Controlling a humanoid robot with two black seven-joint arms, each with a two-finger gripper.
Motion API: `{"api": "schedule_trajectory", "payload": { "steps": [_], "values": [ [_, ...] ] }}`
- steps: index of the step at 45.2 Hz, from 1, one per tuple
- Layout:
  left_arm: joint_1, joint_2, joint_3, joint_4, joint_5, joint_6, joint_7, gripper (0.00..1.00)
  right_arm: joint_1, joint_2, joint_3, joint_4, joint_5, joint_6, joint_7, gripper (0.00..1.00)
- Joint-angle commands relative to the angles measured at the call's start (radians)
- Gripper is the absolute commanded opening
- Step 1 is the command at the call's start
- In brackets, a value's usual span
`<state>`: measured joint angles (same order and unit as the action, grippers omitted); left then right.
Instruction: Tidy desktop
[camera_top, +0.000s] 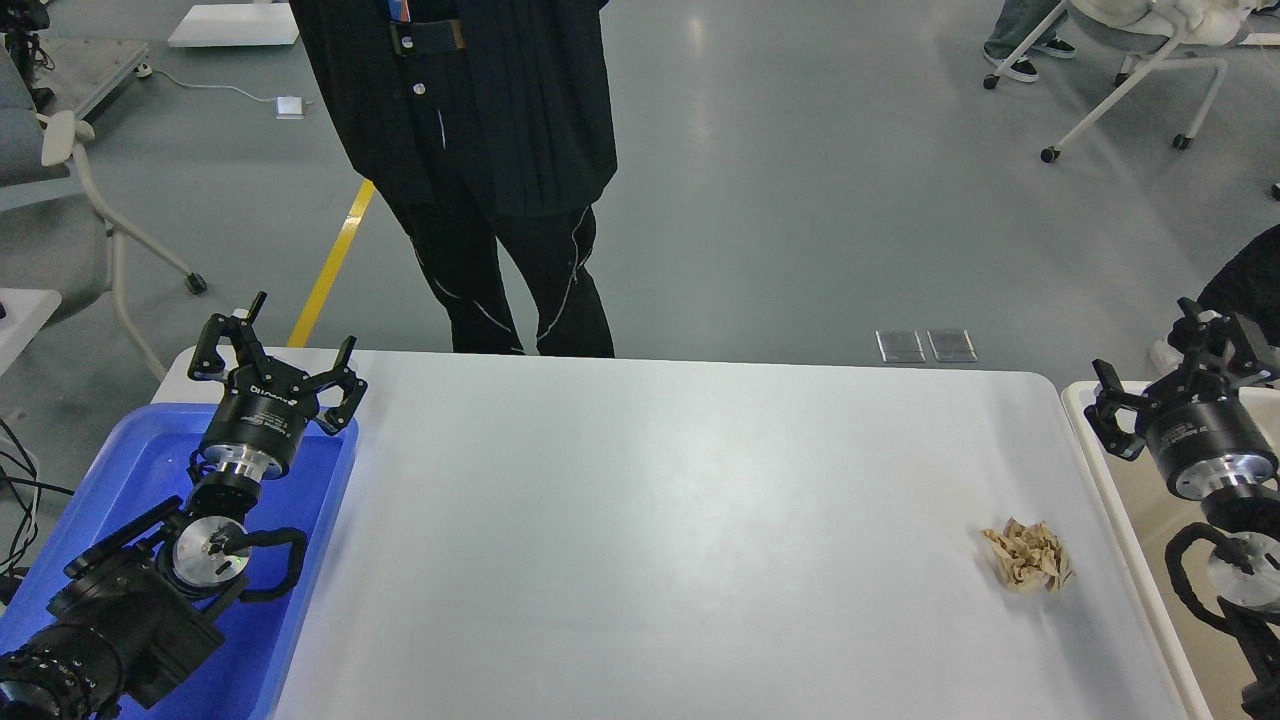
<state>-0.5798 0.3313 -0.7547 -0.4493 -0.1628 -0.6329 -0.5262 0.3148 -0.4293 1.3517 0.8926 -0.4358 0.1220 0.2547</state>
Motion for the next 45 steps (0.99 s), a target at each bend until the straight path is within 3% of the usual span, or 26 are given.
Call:
{"api": "schedule_trajectory", "payload": {
  "steps": [1,17,29,45],
  "values": [
    [0.000,0.000,0.000,0.000,0.000,0.001,0.000,1.00,-0.026,0.003,0.004,0.000,0.000,0.001,0.000,0.99],
    [0.000,0.000,0.000,0.000,0.000,0.001,0.000,1.00,-0.052,0.004,0.033,0.000,0.000,0.002,0.003,0.99],
    [0.000,0.000,0.000,0.000,0.000,-0.001,0.000,1.00,-0.068,-0.006,0.118,-0.001,0.000,0.111,0.075,1.00],
    [0.000,0.000,0.000,0.000,0.000,0.001,0.000,1.00,-0.102,-0.012,0.126,-0.006,0.000,0.116,0.078,1.00]
  ]
}}
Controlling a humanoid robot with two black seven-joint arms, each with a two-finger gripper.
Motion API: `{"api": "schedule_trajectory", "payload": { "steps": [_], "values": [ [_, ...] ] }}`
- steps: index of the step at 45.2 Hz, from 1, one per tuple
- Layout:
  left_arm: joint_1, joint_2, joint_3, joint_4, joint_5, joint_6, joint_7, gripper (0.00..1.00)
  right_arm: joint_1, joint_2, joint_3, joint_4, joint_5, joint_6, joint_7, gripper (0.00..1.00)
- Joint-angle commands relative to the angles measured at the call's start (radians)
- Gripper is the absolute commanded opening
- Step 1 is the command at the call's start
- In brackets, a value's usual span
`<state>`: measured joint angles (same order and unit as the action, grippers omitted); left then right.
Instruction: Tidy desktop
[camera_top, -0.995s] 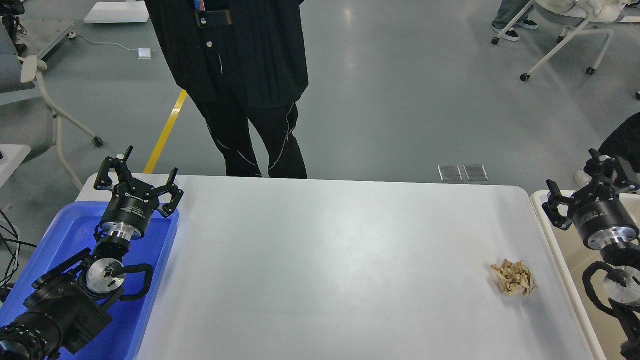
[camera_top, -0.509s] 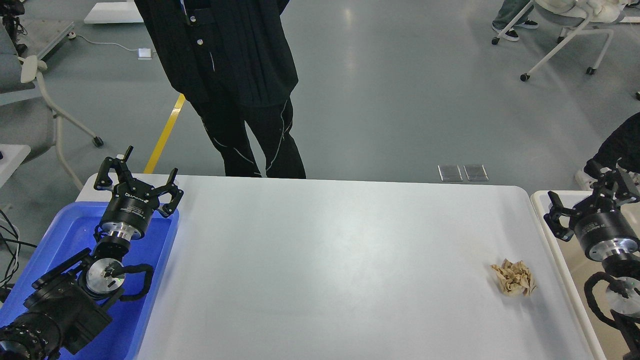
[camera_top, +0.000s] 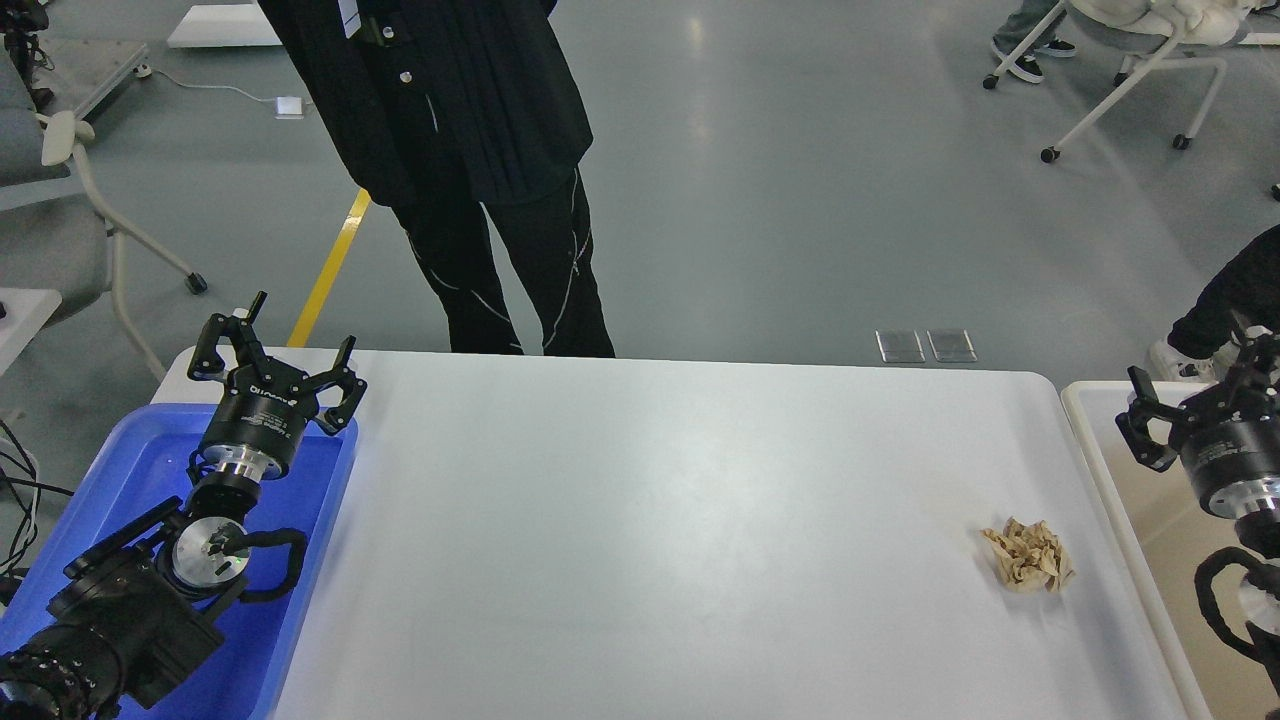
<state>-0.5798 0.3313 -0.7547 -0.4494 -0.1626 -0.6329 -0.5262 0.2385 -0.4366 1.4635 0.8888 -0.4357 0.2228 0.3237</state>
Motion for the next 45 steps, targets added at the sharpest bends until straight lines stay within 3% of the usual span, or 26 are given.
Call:
{"api": "schedule_trajectory", "payload": {
  "steps": [1,45],
  "values": [
    [0.000,0.000,0.000,0.000,0.000,0.001,0.000,1.00,-0.030,-0.008,0.015,-0.002,0.000,0.015,0.009,1.00],
    [0.000,0.000,0.000,0.000,0.000,-0.001,0.000,1.00,-0.048,-0.105,-0.005,-0.063,-0.011,0.006,0.009,1.00]
  ]
}}
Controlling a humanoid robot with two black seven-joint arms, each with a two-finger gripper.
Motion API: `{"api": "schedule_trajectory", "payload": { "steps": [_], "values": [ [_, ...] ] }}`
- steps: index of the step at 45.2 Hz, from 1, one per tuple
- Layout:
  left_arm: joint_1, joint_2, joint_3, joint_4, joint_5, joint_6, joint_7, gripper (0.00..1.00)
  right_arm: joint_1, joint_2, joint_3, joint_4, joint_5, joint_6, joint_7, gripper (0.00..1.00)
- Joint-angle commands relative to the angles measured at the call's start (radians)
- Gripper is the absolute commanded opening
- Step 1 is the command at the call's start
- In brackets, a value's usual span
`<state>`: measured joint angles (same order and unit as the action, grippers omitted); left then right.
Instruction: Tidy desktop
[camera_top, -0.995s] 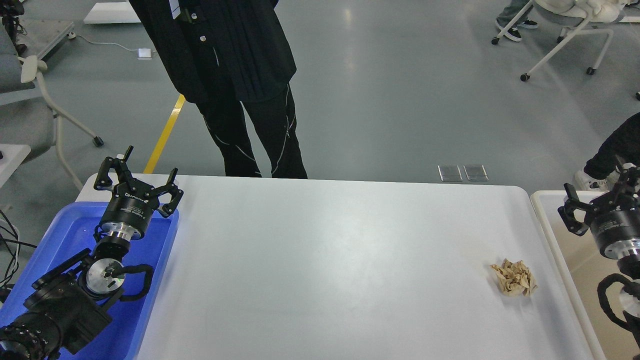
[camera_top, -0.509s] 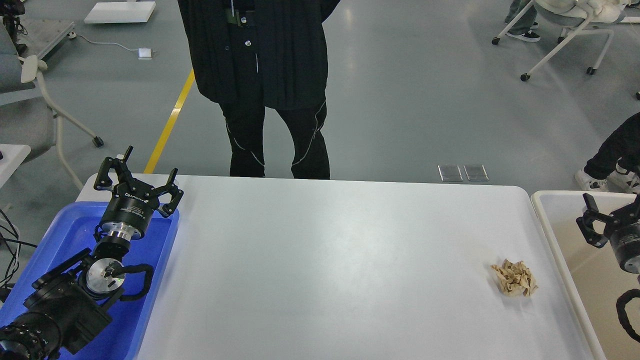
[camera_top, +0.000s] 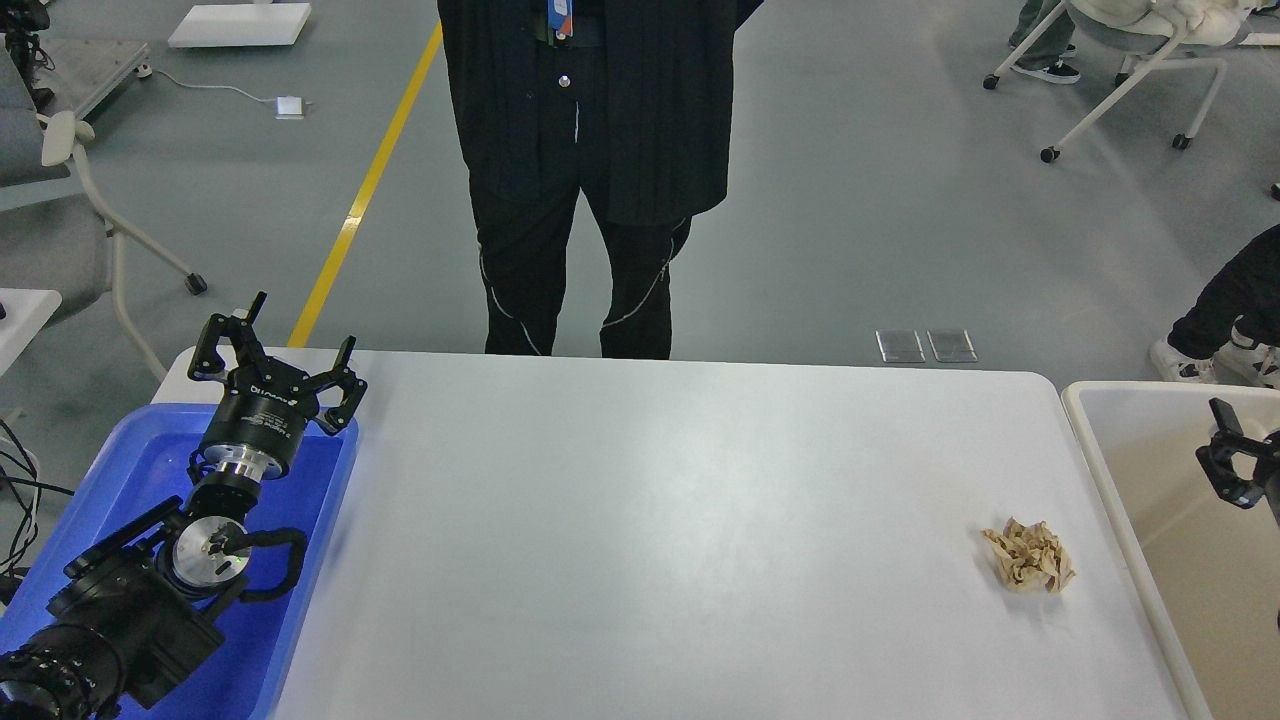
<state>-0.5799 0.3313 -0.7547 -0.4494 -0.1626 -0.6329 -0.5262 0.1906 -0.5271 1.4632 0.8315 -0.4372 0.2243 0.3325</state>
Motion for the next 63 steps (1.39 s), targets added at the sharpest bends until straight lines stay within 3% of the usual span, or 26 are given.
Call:
{"api": "schedule_trajectory", "payload": {
  "steps": [1,9,16,24,35,41,52,63],
  "values": [
    [0.000,0.000,0.000,0.000,0.000,-0.001,0.000,1.00,0.000,-0.016,-0.004,-0.006,-0.017,0.004,0.000,0.99],
    [0.000,0.000,0.000,0.000,0.000,-0.001,0.000,1.00,0.027,-0.089,-0.130,-0.006,-0.060,0.004,0.000,1.00],
    [0.000,0.000,0.000,0.000,0.000,0.001,0.000,1.00,0.127,-0.223,-0.461,-0.005,-0.205,0.004,0.000,0.99],
    [0.000,0.000,0.000,0.000,0.000,0.001,0.000,1.00,0.331,-0.290,-0.817,-0.008,-0.316,-0.005,0.000,1.00],
    [0.000,0.000,0.000,0.000,0.000,-0.001,0.000,1.00,0.572,-0.344,-1.276,-0.008,-0.549,-0.189,0.000,1.00],
    [0.000,0.000,0.000,0.000,0.000,-0.001,0.000,1.00,0.693,-0.366,-1.515,0.009,-0.684,-0.207,0.002,1.00],
    [0.000,0.000,0.000,0.000,0.000,0.001,0.000,1.00,0.825,-0.363,-1.781,0.041,-0.820,-0.207,0.002,1.00],
    [0.000,0.000,0.000,0.000,0.000,0.001,0.000,1.00,0.934,-0.347,-1.905,0.216,-0.851,-0.201,0.002,1.00]
  ]
}}
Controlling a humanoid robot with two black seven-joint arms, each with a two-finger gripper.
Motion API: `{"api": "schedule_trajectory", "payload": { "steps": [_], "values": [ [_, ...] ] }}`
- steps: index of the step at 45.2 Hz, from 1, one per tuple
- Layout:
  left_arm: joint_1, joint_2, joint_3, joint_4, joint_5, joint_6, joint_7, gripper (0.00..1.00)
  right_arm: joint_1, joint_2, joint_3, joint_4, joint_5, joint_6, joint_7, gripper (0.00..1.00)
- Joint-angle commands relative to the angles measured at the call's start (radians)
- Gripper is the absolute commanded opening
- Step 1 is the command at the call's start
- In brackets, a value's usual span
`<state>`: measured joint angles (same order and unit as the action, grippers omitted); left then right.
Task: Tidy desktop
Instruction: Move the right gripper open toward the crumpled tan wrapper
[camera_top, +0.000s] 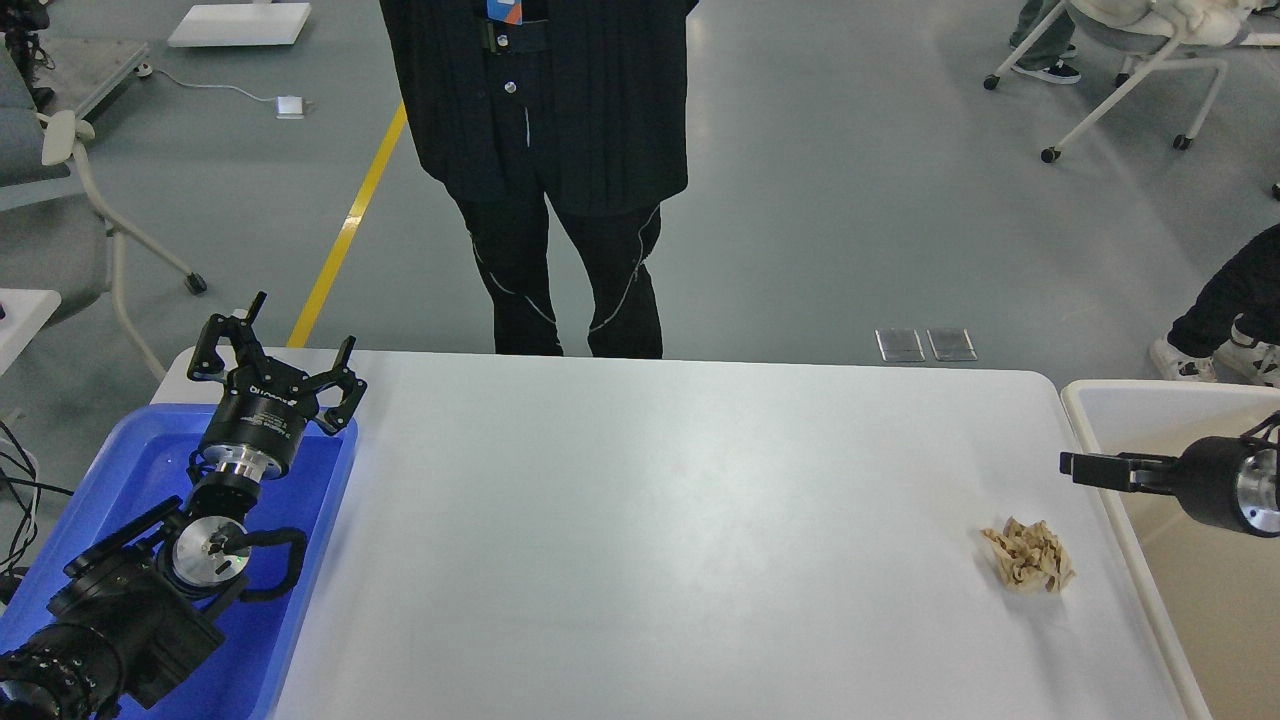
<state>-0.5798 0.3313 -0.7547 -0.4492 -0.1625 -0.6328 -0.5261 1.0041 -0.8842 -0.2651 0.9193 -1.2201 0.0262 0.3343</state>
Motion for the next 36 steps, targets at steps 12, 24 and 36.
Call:
{"api": "schedule_trajectory", "payload": {
  "steps": [12,24,36],
  "values": [
    [0.000,0.000,0.000,0.000,0.000,0.001,0.000,1.00,0.114,0.120,-0.194,0.141,-0.058,-0.002,-0.001,1.00],
    [0.000,0.000,0.000,0.001,0.000,-0.001,0.000,1.00,0.056,0.212,-0.194,-0.011,-0.058,-0.005,-0.001,1.00],
    [0.000,0.000,0.000,0.000,0.000,0.001,0.000,1.00,0.042,0.235,-0.192,-0.089,-0.053,-0.005,0.000,1.00]
  ]
}}
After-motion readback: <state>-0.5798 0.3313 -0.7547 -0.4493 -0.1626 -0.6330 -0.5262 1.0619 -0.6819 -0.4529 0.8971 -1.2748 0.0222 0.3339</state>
